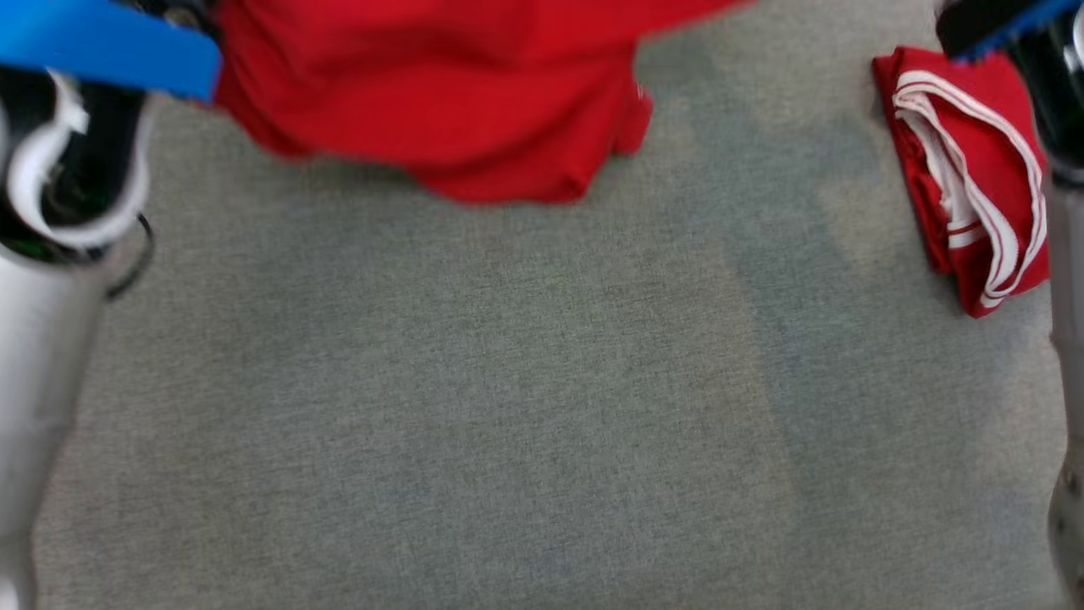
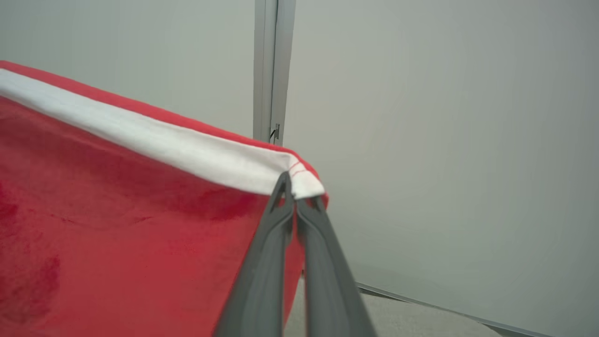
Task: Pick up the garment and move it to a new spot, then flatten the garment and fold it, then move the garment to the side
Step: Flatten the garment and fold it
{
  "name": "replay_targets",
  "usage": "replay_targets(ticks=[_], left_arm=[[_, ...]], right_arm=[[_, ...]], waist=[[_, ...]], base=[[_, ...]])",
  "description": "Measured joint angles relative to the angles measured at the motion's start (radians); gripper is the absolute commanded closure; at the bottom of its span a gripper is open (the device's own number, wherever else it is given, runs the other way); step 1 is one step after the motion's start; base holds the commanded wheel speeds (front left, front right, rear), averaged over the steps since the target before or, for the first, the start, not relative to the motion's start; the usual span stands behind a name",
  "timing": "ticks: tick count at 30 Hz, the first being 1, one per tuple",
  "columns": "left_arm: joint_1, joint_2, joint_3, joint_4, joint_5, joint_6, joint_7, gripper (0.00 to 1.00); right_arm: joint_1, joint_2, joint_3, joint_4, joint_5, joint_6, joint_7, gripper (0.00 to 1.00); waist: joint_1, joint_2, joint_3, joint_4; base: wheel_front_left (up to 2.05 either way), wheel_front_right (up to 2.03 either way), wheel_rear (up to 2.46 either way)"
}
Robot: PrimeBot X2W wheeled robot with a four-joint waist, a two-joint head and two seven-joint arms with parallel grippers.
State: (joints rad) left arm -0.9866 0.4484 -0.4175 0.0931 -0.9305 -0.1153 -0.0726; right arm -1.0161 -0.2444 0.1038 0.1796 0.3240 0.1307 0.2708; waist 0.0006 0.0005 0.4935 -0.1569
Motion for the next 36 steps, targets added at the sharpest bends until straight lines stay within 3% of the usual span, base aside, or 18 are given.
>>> replay_targets(ticks=[7,13,21,26,31,36], left_arm=[[-0.195,0.026,0.05,0.103,0.075,-0.009,-0.125,1.0],[-0.191,-0.002,0.048,0.135,0.098,-0.011,-0.177,1.0],[0.152,-0.002,-0.178,0.164,-0.019,-0.011,-0.186,1.0],[0.382,0.022,-0.287,0.161,-0.085,-0.011,-0.189,1.0],[0.603,0.035,-0.249,0.091,-0.056,-0.014,-0.189,1.0],[0.796,0.044,-0.237,0.038,-0.042,-0.014,-0.189,1.0]], right_arm=[[-0.243,-0.004,0.061,0.217,-0.032,0.002,-0.273,1.0],[-0.272,-0.023,0.124,0.313,-0.044,0.001,-0.46,1.0],[0.013,-0.113,0.366,0.397,0.052,0.0,-0.444,1.0],[0.22,-0.19,0.48,0.359,0.174,0.0,-0.392,1.0],[0.406,-0.267,0.517,0.222,0.31,0.0,-0.343,1.0],[0.62,-0.338,0.462,0.073,0.404,0.0,-0.287,1.0]], waist=[[-0.0005,-0.0001,0.03,-0.009],[-0.0006,-0.0001,0.002,0.007],[-0.0005,-0.0003,-0.064,0.036],[-0.0008,-0.0004,-0.134,0.048],[-0.0009,-0.0006,-0.214,0.057],[-0.0009,-0.0006,-0.292,0.072]], base=[[0.0,0.0,0.0],[0.0,0.0,0.0],[0.0,0.0,0.0],[0.0,0.0,0.0],[0.0,0.0,0.0],[0.0,0.0,0.0]])
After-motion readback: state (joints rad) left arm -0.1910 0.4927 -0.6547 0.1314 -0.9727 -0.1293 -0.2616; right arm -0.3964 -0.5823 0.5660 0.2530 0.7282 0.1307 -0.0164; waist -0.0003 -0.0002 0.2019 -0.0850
